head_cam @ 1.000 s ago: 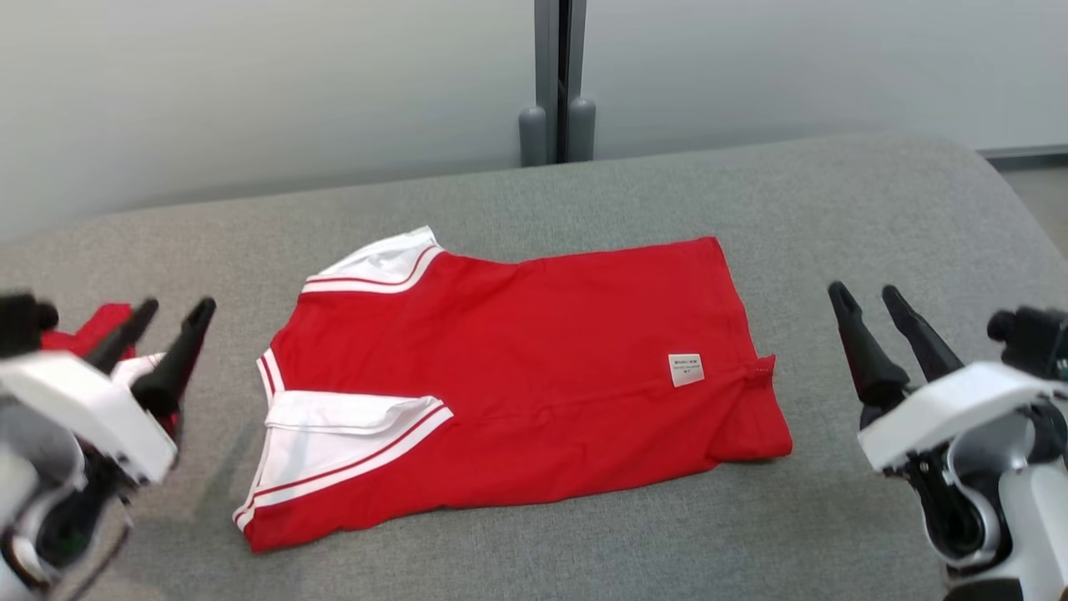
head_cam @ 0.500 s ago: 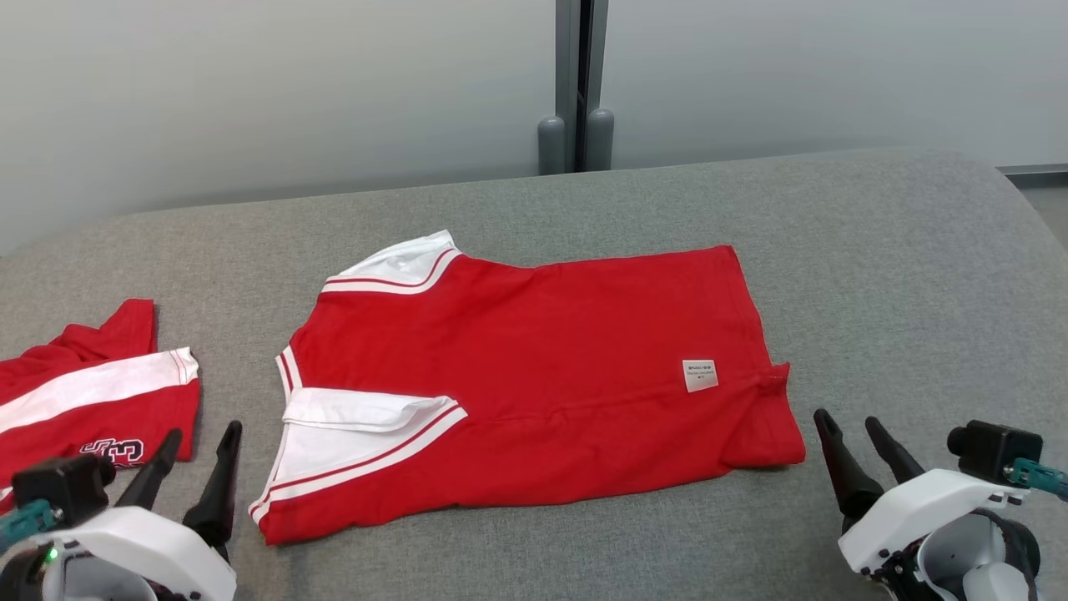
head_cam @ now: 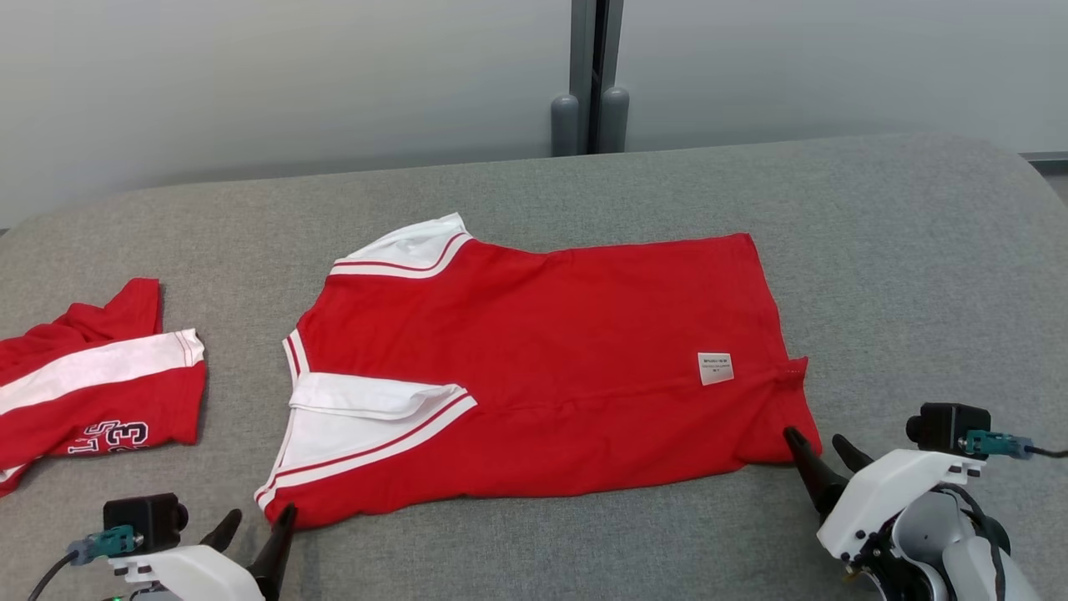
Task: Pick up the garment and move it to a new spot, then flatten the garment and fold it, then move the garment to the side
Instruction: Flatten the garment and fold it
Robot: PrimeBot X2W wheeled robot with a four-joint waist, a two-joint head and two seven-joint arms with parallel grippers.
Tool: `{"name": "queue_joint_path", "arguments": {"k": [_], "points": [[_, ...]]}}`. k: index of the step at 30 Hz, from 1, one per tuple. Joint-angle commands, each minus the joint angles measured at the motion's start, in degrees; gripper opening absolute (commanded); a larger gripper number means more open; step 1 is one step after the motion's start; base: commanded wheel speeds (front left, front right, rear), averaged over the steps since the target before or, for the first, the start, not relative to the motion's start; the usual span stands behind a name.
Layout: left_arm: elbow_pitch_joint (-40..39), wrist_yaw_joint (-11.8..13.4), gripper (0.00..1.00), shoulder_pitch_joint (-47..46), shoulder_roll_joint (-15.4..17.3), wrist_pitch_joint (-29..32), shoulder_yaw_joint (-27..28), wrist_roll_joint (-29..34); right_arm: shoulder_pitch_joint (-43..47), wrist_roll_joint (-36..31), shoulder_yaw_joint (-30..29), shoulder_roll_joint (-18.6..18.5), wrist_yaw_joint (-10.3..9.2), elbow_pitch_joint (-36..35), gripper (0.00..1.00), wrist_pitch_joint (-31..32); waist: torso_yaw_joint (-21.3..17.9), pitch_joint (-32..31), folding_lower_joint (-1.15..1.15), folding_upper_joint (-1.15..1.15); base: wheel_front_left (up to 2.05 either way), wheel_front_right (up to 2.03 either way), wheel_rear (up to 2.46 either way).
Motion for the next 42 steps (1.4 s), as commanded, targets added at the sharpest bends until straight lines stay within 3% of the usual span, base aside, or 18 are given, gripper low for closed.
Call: {"name": "queue_joint_path", "arguments": {"k": [1,13,16,18,19,20,21,22,24,35,42], "points": [[1.1,-0.6,1.0,-1.5,-0.3,1.2,-0.3,-0.4,-0.9,-0.5,-0.4,0.0,0.03,0.6,1.0,0.7,0.2,0.4,0.0,0.0,0.0,0.0,0.0],[9.5,-5.5,1.0,-5.9,-3.8,7.6,-2.3,-2.4,-3.4,-0.4,0.2,1.1,0.03,3.8,1.0,4.6,0.1,1.3,0.0,0.0,0.0,0.0,0.0],[11.0,-6.3,0.8,-6.3,-4.2,7.4,-2.3,-2.4,-3.6,-0.1,0.5,1.3,0.03,4.3,1.0,4.5,0.0,1.3,0.0,0.0,0.0,0.0,0.0],[11.6,-6.9,0.5,-6.6,-4.7,7.6,-2.5,-2.4,-3.8,0.2,0.8,1.3,0.03,4.6,1.0,4.6,0.0,1.2,0.0,0.0,0.0,0.0,0.0],[11.8,-7.1,0.44,-6.9,-4.8,7.6,-2.6,-2.4,-3.9,0.3,1.0,1.4,0.03,4.7,1.0,4.6,0.0,1.2,0.0,0.0,0.0,0.0,0.0],[12.1,-7.3,0.29,-7.1,-5.0,7.6,-2.6,-2.4,-4.0,0.6,1.1,1.4,0.03,4.9,0.6,4.5,0.1,1.1,0.0,0.0,0.0,0.0,0.0],[12.1,-7.3,0.29,-7.1,-5.0,7.6,-2.6,-2.4,-4.0,0.6,1.1,1.4,0.03,4.9,0.6,4.5,0.1,1.1,0.0,0.0,0.0,0.0,0.0],[12.4,-7.5,0.0,-7.3,-5.1,7.7,-2.7,-2.3,-4.1,0.7,1.3,1.4,0.03,5.0,0.46,4.4,0.1,1.1,0.0,0.0,0.0,0.0,0.0],[12.9,-8.0,0.0,-7.2,-5.3,8.1,-2.9,-2.4,-4.1,1.0,1.6,1.5,0.03,5.1,0.0,4.2,0.2,1.0,0.0,0.0,0.0,0.0,0.0],[9.6,-8.1,0.0,-5.0,-2.7,7.2,-2.5,-2.4,-3.0,5.1,3.1,-1.0,0.03,3.9,0.0,5.3,0.5,-1.6,0.0,0.0,0.0,0.0,0.0],[2.3,-5.8,0.0,-1.0,1.1,8.3,-3.2,-2.6,1.7,8.1,2.7,-3.6,0.03,-0.9,0.0,10.9,0.7,-2.9,0.0,0.0,0.0,0.0,0.0]]}}
